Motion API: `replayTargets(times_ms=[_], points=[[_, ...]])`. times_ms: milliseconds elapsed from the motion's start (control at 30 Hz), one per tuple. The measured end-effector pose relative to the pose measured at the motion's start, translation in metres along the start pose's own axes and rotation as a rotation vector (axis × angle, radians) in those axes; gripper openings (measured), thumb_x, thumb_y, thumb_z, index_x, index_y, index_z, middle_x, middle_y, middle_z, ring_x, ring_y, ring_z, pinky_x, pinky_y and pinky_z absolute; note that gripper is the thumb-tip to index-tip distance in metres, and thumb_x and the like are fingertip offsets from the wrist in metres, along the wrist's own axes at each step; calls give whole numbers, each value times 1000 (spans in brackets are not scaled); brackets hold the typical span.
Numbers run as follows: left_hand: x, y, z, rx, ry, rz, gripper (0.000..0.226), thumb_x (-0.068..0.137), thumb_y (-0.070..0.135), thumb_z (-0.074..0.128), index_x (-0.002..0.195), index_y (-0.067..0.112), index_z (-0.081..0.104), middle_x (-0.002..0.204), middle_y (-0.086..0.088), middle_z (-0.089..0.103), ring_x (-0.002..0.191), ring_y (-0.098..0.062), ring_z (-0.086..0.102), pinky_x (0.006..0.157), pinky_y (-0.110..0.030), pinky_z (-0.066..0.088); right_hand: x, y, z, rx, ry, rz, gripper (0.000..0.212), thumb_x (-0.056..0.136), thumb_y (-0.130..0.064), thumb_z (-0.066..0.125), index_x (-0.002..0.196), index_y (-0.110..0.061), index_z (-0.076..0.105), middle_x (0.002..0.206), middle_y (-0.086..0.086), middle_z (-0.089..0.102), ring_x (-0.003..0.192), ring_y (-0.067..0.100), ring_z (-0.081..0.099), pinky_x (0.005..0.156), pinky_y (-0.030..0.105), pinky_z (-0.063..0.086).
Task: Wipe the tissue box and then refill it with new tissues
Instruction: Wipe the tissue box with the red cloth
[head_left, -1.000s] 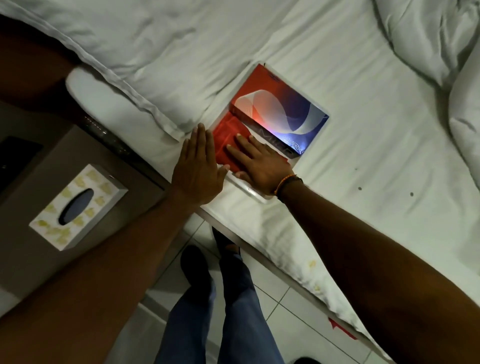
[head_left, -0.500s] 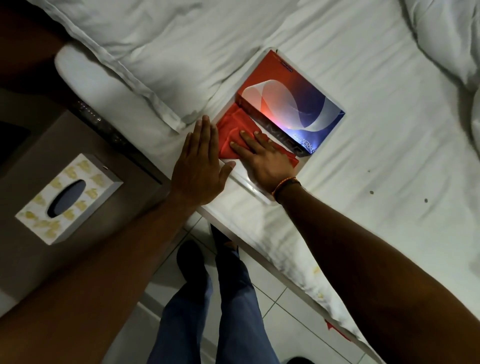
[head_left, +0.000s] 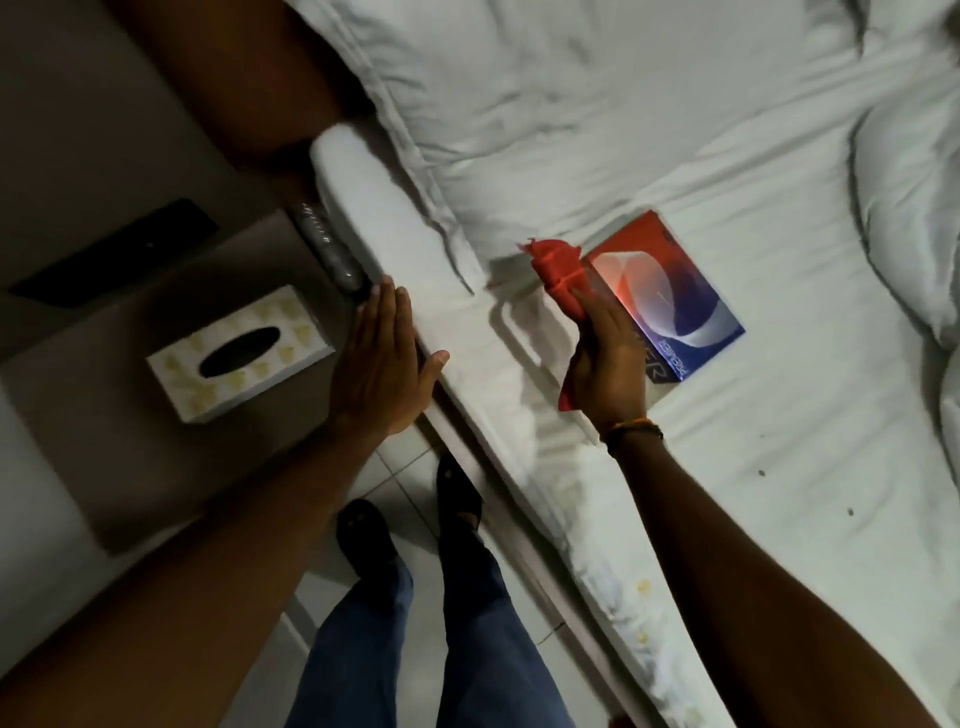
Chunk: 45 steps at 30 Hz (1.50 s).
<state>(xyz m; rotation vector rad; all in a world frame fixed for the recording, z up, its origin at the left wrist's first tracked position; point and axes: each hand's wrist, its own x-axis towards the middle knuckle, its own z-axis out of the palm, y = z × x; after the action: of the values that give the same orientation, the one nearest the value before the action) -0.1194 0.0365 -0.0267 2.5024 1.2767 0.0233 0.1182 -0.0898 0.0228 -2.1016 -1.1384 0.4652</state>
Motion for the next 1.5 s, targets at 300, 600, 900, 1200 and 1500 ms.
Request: replayTargets(times_ms=[300, 600, 900, 1200, 1500], points=[[-88, -159, -36, 53, 56, -258, 89, 97, 57, 39, 158, -3, 13, 166, -24, 12, 155, -36, 13, 126, -47, 16, 3, -135, 136, -20, -229, -185, 87, 62, 8, 48, 146, -15, 54, 137, 11, 62, 124, 25, 57, 101, 25, 48], [-119, -289, 21, -6, 44, -466, 97, 95, 61, 50, 159, 1, 10, 168, -20, 6, 155, -37, 10, 126, -48, 13, 23, -166, 298, -235, -488, -296, 80, 82, -12, 58, 157, -27, 38, 157, 12, 42, 128, 41, 55, 100, 52, 53], [-83, -362, 88, -87, -32, -464, 142, 61, 78, 76, 160, 6, 2, 169, -15, 3, 156, -33, 8, 126, -45, 14, 32, -124, 422, -460, -539, -324, 73, 93, -10, 51, 160, -29, 29, 161, 14, 34, 125, 46, 57, 89, 52, 55], [-79, -386, 97, -103, -29, -438, 140, 57, 73, 82, 161, 16, 7, 169, -5, 11, 152, -35, 21, 118, -47, 27, 14, -97, 445, -555, -415, -471, 64, 106, -46, 41, 162, -17, 27, 167, 25, 21, 153, 44, 25, 119, 56, 31], [-77, -379, 105, -152, 28, -481, 139, 54, 68, 87, 160, 14, 14, 167, -9, 19, 149, -34, 29, 112, -47, 39, 7, -90, 457, -515, -419, -488, 64, 105, -37, 47, 160, -8, 28, 166, 29, 16, 155, 45, 17, 127, 54, 19]])
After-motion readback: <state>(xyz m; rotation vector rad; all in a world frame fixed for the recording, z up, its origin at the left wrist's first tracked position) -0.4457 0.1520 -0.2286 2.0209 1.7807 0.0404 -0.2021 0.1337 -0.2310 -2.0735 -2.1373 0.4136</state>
